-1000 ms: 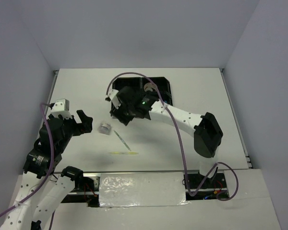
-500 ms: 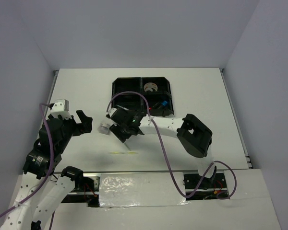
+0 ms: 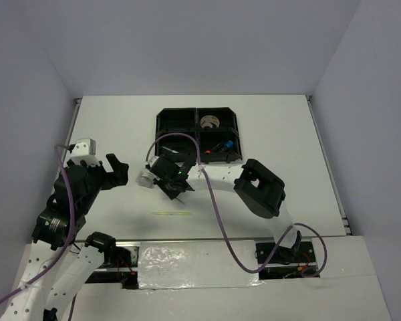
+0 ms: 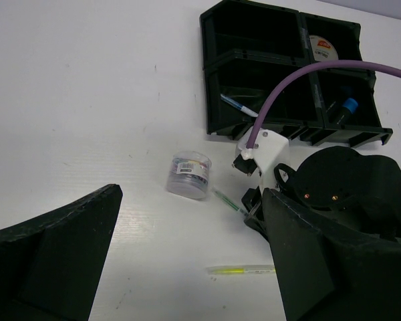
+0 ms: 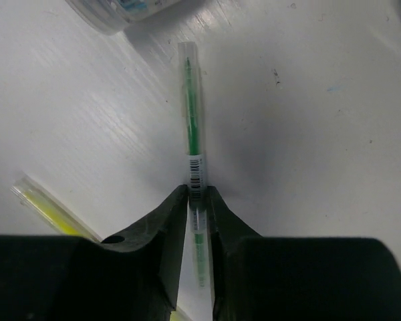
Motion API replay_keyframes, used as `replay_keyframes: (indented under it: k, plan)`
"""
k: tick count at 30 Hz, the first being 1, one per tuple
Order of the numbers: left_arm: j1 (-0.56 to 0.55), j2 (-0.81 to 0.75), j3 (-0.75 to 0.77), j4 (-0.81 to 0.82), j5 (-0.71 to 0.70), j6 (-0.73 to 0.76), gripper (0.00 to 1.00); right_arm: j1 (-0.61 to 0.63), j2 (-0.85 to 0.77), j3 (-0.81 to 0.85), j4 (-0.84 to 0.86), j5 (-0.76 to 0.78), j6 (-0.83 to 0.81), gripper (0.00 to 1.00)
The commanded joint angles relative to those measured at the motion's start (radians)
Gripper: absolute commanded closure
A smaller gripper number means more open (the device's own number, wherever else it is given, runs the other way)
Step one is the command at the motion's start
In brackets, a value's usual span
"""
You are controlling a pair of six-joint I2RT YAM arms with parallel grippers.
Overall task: Sort the stationery into containers
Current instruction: Pick up the pen from the center of the board, then place the pen in the storage box.
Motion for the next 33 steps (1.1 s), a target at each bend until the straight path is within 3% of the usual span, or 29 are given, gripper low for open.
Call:
replay_keyframes:
  k: [1, 4, 7, 11, 17, 20, 24, 26, 33]
  plan:
    - [-0.004, -0.013, 0.003, 0.036, -0.002, 0.016, 0.01, 0.008, 0.021, 0.027, -0.015, 0.011, 0.001, 0.77]
    - [-0.004, -0.016, 0.003, 0.036, -0.002, 0.016, 0.01, 0.007, -0.001, 0.005, -0.021, 0.021, -0.022, 0.95]
    - [-0.004, -0.016, 0.003, 0.036, -0.002, 0.016, 0.01, 0.008, -0.028, -0.009, -0.028, 0.006, -0.057, 1.00]
    - [-0.004, -0.013, 0.001, 0.037, 0.001, 0.016, 0.01, 0.008, -0.158, -0.036, -0.034, -0.011, -0.149, 1.00]
    - [-0.004, -0.004, 0.001, 0.037, 0.003, 0.019, 0.01, 0.004, -0.265, -0.012, -0.097, -0.012, -0.468, 1.00]
    - [-0.004, -0.001, 0.001, 0.037, 0.003, 0.018, 0.01, -0.065, -0.223, 0.066, -0.126, 0.049, -0.572, 1.00]
    - [-0.004, 0.004, 0.001, 0.039, 0.006, 0.019, 0.01, -0.225, -0.095, 0.339, -0.227, -0.031, -0.654, 1.00]
    - [-0.004, 0.010, 0.004, 0.039, 0.007, 0.021, 0.01, -0.257, -0.036, 0.480, -0.268, -0.067, -0.665, 1.00]
    - [-0.004, 0.009, 0.003, 0.040, 0.011, 0.021, 0.01, -0.285, 0.137, 0.688, -0.302, -0.051, -0.685, 0.93]
